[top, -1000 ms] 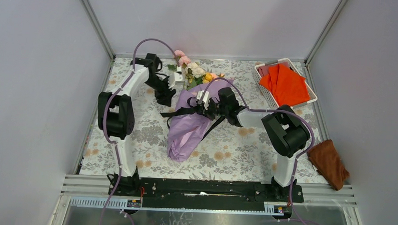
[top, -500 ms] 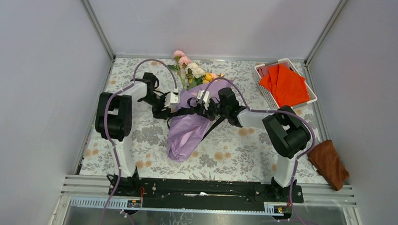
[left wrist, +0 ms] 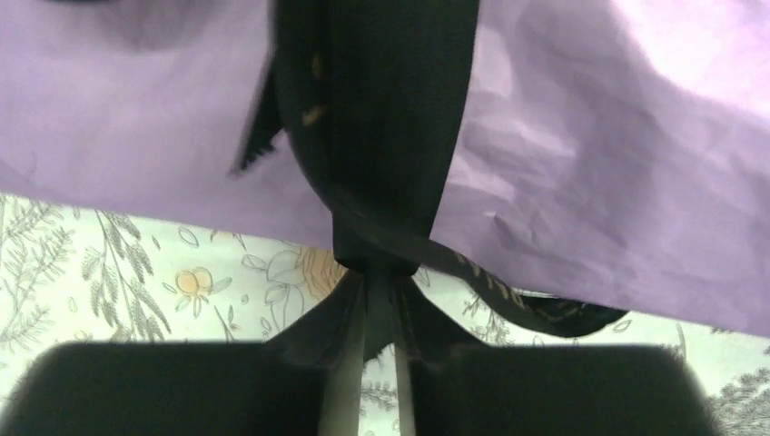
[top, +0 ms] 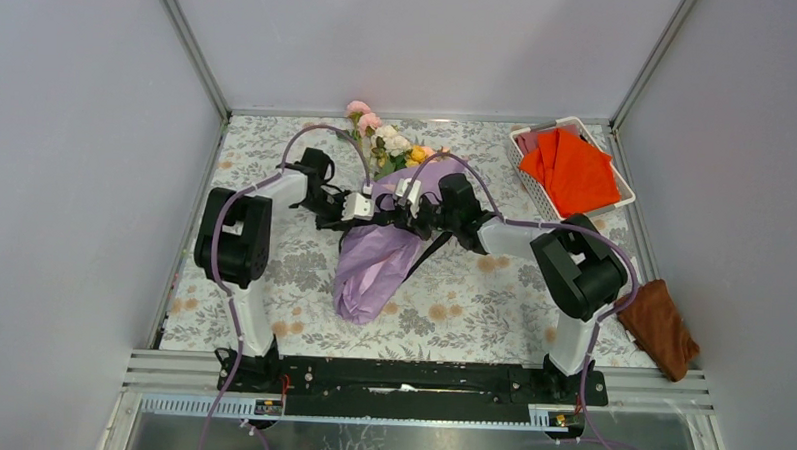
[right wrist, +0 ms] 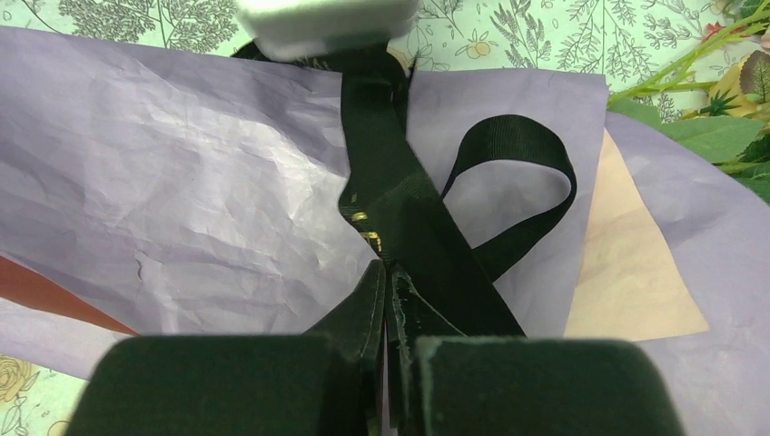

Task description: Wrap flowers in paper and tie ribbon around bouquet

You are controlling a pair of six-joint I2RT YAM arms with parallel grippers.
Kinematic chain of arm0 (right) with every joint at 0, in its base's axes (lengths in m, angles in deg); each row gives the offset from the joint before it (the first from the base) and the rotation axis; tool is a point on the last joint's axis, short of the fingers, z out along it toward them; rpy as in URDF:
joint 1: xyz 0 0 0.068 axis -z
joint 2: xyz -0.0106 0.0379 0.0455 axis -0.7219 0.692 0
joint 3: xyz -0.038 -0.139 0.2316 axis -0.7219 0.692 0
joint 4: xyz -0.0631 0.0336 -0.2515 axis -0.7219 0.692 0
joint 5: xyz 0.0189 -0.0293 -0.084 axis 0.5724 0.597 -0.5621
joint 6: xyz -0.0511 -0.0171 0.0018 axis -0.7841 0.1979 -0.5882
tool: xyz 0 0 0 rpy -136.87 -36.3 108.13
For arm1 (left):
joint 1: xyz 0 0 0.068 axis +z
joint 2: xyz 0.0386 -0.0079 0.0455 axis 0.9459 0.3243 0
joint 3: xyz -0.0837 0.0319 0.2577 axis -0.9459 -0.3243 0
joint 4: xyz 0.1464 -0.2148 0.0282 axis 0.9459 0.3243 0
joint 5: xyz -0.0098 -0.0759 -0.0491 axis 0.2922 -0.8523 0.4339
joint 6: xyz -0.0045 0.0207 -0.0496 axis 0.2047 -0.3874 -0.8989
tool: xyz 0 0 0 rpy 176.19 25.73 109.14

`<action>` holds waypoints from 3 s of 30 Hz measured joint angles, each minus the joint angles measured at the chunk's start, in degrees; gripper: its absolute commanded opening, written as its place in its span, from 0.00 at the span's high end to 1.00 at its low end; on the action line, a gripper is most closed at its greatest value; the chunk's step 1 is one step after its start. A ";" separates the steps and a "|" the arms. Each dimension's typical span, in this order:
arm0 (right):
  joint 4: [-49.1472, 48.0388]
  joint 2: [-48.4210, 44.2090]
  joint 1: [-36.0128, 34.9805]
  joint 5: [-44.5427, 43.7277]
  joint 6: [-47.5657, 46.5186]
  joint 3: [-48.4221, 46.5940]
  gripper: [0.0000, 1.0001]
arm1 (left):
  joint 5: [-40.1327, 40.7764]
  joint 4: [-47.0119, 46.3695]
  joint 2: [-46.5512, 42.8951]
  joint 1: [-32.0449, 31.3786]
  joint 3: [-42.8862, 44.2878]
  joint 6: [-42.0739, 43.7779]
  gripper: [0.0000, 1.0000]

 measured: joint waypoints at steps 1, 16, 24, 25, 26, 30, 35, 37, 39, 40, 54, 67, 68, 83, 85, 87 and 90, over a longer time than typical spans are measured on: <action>0.07 -0.20 0.00 0.02 0.04 0.02 1.00 | 0.22 -0.11 -0.07 -0.09 -0.13 -0.24 1.00; 9.33 -11.85 2.43 6.95 9.20 3.26 1.00 | 0.85 -3.67 2.71 12.11 8.24 -17.99 1.00; 3.93 -24.26 16.76 15.08 29.86 15.34 1.00 | 1.92 -5.64 2.60 17.18 5.16 -22.97 1.00; 2.54 -25.38 18.21 15.13 32.72 16.31 1.00 | 2.19 -5.79 2.51 17.90 4.70 -23.34 1.00; 0.83 -26.38 19.54 15.08 35.63 17.22 1.00 | 2.60 -6.01 2.36 18.75 4.07 -23.78 1.00; -6.80 -29.68 25.31 14.36 47.63 21.75 1.00 | 4.70 -6.64 0.74 21.22 1.11 -24.37 1.00; -6.32 -31.69 32.61 5.27 55.49 25.18 1.00 | 8.81 -7.41 -2.14 22.82 -2.29 -24.59 1.00; -4.11 -32.70 34.10 -0.04 56.57 26.40 1.00 | 10.45 -7.96 -2.58 23.93 -3.06 -24.68 1.00; -1.44 -34.10 35.43 -5.01 56.94 27.61 1.00 | 12.37 -9.20 -2.99 25.44 -3.74 -24.76 1.00; -0.09 -35.01 35.91 -7.80 56.94 28.30 1.00 | 13.62 -10.12 -3.23 26.49 -4.22 -24.74 1.00; 3.58 -40.30 45.94 -19.56 59.80 37.75 1.00 | 24.79 -20.55 -3.80 37.42 -7.63 -23.98 1.00; 3.56 -37.13 49.13 -14.91 60.30 38.82 1.00 | 24.52 -21.70 -2.93 40.68 -6.91 -23.96 1.00; 3.78 -37.07 49.13 -14.91 60.19 38.77 1.00 | 24.52 -21.68 -2.84 40.76 -6.80 -23.98 1.00; 8.07 -37.11 43.74 -16.87 54.55 34.07 1.00 | 24.50 -20.83 -1.18 42.69 -4.28 -24.65 1.00; 8.72 -36.52 39.52 -19.12 52.50 30.97 1.00 | 25.09 -20.72 -1.14 42.86 -4.17 -24.94 1.00; 9.68 -34.97 35.06 -20.68 50.38 26.91 1.00 | 25.46 -20.15 -1.18 42.27 -4.17 -25.49 1.00; 10.78 -31.69 27.45 -21.55 47.43 20.61 1.00 | 24.02 -16.41 -2.08 39.58 -3.56 -27.67 1.00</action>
